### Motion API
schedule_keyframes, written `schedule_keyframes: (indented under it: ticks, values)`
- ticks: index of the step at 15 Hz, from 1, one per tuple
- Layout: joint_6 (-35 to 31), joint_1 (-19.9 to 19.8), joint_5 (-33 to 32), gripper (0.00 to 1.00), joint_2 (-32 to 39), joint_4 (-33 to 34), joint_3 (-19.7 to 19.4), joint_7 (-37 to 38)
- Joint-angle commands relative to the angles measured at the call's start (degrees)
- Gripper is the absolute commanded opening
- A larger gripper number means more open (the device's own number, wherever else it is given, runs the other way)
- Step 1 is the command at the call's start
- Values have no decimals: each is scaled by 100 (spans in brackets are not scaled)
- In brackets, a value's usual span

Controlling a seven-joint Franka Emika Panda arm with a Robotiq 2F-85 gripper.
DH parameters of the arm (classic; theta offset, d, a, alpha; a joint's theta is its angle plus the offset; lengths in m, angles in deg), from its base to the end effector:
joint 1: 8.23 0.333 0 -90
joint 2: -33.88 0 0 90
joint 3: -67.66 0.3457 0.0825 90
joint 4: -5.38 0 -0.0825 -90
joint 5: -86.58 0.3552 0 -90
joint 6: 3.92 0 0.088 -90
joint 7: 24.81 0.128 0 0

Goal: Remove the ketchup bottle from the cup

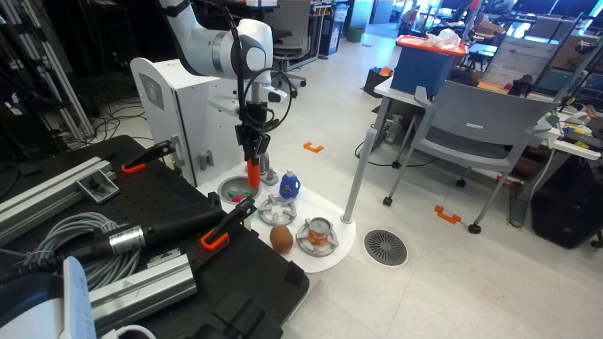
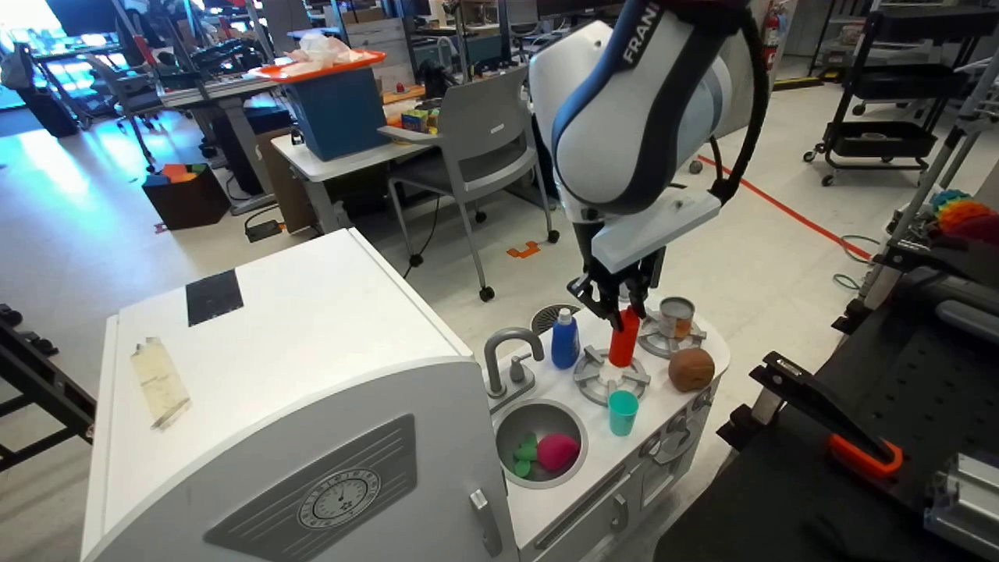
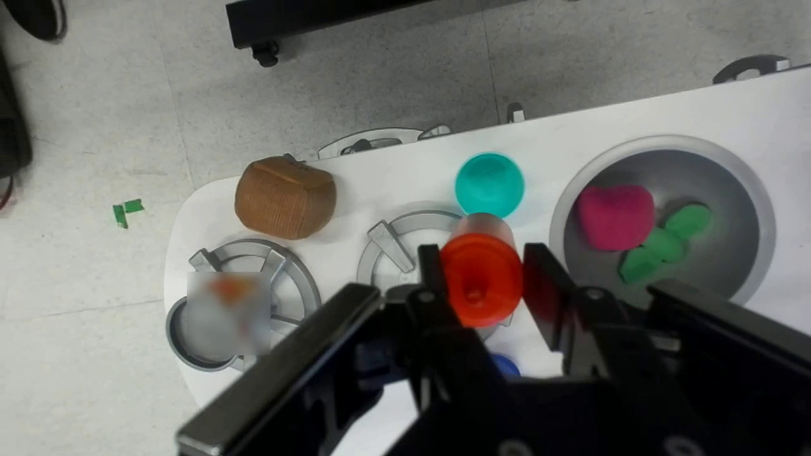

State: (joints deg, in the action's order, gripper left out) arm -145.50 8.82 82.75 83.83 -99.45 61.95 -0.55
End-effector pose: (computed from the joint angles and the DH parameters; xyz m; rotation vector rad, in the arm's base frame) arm 0.5895 0.1182 0.0637 2.9427 -0.2088 -0.2696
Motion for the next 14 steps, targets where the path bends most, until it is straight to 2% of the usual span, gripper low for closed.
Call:
schedule_keyframes:
  ticks: [1,5,7,11,14]
  values:
    - [419,-308,240,11,76,307,108,-62]
    - [391,-596,415,11,665,917,44,-34]
    - [117,-694,321,11,1095,1304,-44,-101]
    - [165,-647,300,11,2007,2287,-295,174]
    - [318,-658,431,11,2456,2886,-199,284]
